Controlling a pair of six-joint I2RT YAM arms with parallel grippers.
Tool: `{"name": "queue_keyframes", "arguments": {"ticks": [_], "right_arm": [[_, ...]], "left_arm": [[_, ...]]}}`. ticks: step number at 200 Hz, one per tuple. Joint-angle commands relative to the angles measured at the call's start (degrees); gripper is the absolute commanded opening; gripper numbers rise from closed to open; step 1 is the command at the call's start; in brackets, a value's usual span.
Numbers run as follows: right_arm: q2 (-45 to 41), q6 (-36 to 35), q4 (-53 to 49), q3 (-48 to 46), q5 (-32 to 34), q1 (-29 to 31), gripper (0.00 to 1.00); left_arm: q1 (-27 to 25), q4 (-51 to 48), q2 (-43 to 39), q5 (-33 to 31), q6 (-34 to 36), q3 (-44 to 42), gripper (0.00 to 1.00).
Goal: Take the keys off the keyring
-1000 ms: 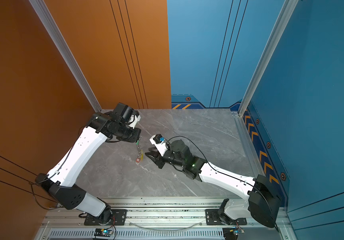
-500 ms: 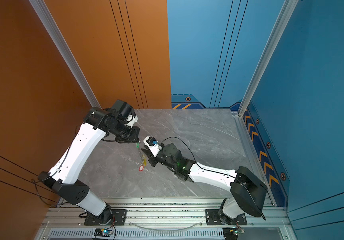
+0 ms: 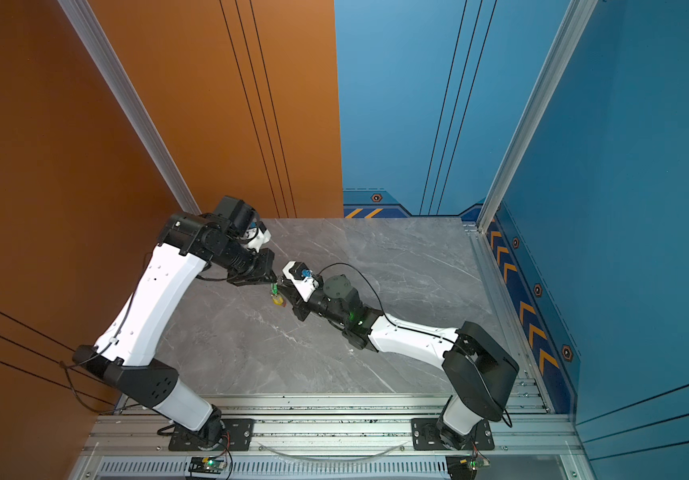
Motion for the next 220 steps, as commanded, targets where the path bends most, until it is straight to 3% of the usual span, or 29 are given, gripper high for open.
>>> {"name": "queue_keyframes", "arguments": {"ticks": [1, 85, 158, 220], "right_arm": [[-0.7, -0.8, 0.2, 0.7, -0.5, 0.4, 0.22], [-4.2, 0.4, -3.5, -1.4, 1.8, -1.2, 0.27], [-6.9, -2.6, -8.0, -1.9, 3.5, 2.5, 0.25], [-1.7, -2.6, -4.0, 2.2, -2.4, -1.8, 0.22]], "left_arm": [[1.2, -1.1, -0.1, 1.9, 0.0, 1.9, 0.0], [2.8, -1.1, 0.1, 3.7, 0.3, 1.6, 0.0], [1.8, -1.0, -0.2, 4.0, -1.6, 1.4, 0.0], [0.9, -1.0, -0.7, 5.3, -2.2, 2.1, 0.0]]}}
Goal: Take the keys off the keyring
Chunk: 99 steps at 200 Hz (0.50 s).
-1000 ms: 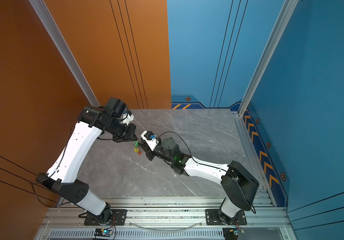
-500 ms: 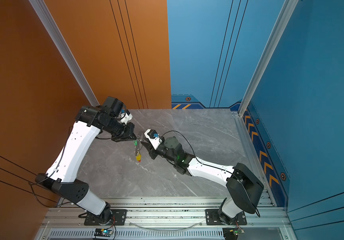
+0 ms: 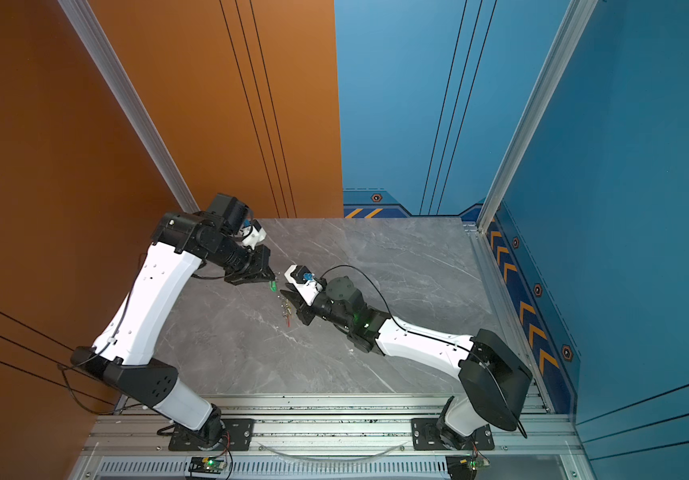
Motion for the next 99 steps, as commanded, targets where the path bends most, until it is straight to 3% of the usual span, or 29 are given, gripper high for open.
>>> {"name": "queue_keyframes", "arguments": {"ticks": [1, 41, 99], "right_arm": [[1.9, -0.8, 2.9, 3.1, -3.5, -1.7, 0.23], [3.7, 1.5, 5.2, 5.2, -8.8, -2.4, 0.21], [1.9, 2.2, 4.6, 2.5, -6.4, -3.0, 0.23]], "left_arm": [[-0.5, -0.8, -0.7, 2.1, -0.5, 1.8, 0.0], [-0.6, -0.7, -0.1, 1.7, -1.4, 2.7, 0.0], [-0.3, -0.7, 0.0, 1.3, -1.4, 3.5, 0.0]]}}
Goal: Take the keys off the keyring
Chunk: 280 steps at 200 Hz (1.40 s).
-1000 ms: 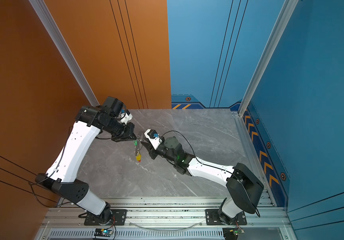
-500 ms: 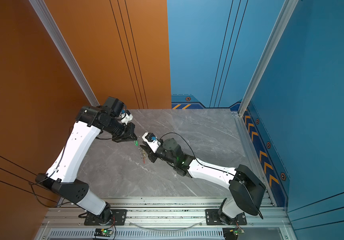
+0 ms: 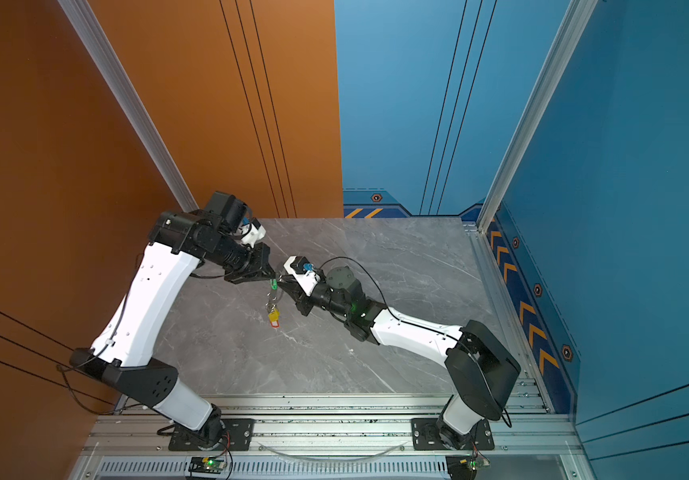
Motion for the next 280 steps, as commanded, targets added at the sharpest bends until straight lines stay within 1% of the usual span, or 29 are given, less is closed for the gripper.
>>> {"name": "queue_keyframes", "arguments": {"ticks": [1, 33, 64, 80, 89, 106, 127, 146, 240, 280], "right_arm": [[-1.5, 1.4, 1.6, -0.8, 0.4, -0.3, 0.23], [-2.5, 1.3, 0.7, -1.2, 0.8, 0.4, 0.25], [-5.8, -0.5, -3.0, -3.6, 5.4, 2.1, 0.3], [-7.6, -1.9, -5.9, -3.8, 6.3, 2.7, 0.32], [-7.9, -3.1, -7.4, -3.2, 6.7, 3.3, 0.32], [-7.6, -4.4, -7.8, -2.1, 7.2, 4.0, 0.29], [-6.2, -4.9, -6.3, -0.9, 7.1, 4.0, 0.23], [-4.8, -5.5, -5.8, 0.5, 6.4, 3.5, 0.2], [-1.2, -5.9, -5.9, 4.6, 1.8, 0.5, 0.19], [0.6, -5.0, -5.5, 5.9, 0.5, 0.7, 0.16]], "left_arm": [[-0.1, -0.6, 0.0, 0.7, -0.5, 1.7, 0.0], [0.5, -0.6, 0.0, 0.4, -0.3, 1.5, 0.0], [0.8, -0.6, 0.6, 0.6, 0.0, 2.1, 0.0], [0.8, -0.5, 0.9, 1.1, 0.1, 2.2, 0.0], [0.8, -0.6, 1.0, 1.5, 0.2, 2.3, 0.0], [0.8, -0.6, 1.0, 1.9, 0.2, 2.2, 0.0], [0.9, -0.6, 0.9, 2.8, 0.4, 2.3, 0.0], [0.9, -0.6, 0.7, 3.0, 0.7, 2.1, 0.0], [1.2, -0.6, 1.0, 4.6, 1.1, 2.5, 0.0], [1.7, -0.5, 1.0, 5.0, 1.0, 2.7, 0.0]]}}
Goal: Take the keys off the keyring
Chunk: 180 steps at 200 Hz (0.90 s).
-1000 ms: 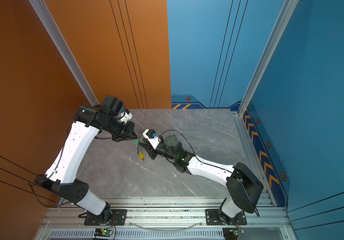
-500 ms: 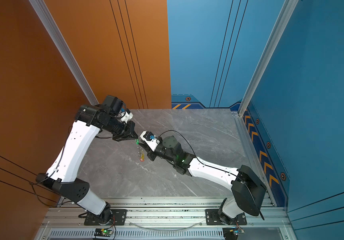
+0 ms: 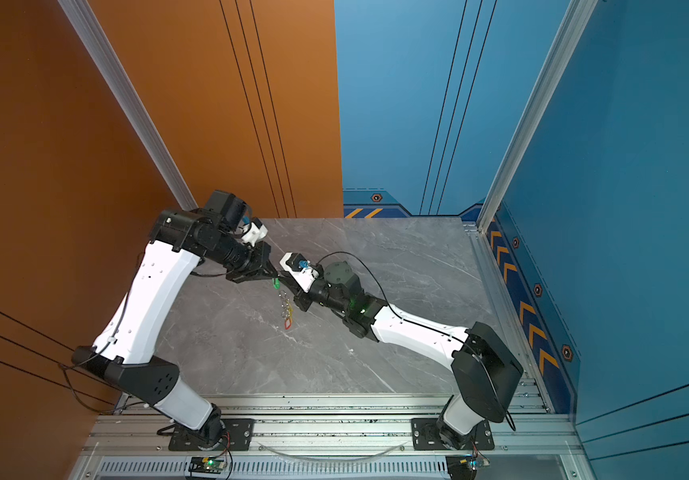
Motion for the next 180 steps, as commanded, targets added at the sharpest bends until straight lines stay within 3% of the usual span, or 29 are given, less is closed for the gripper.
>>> {"name": "queue_keyframes", "arguments": {"ticks": [1, 98, 133, 180], "right_arm": [[1.1, 0.2, -0.3, 2.1, -2.0, -0.1, 0.16], [3.5, 2.1, 0.6, 4.6, -2.2, -1.2, 0.13], [3.5, 2.4, -0.2, 5.1, -3.7, -1.8, 0.0], [2.4, 3.7, 0.5, 4.3, -4.0, -2.5, 0.0]], "left_arm": [[0.7, -0.5, 0.2, 1.8, 0.8, 2.1, 0.0], [1.2, -0.5, 0.6, 2.9, 1.0, 2.3, 0.0], [2.0, -0.6, 0.5, 1.6, 1.1, 2.5, 0.0], [5.1, -0.6, 0.5, -1.1, 1.6, 3.0, 0.0]]}}
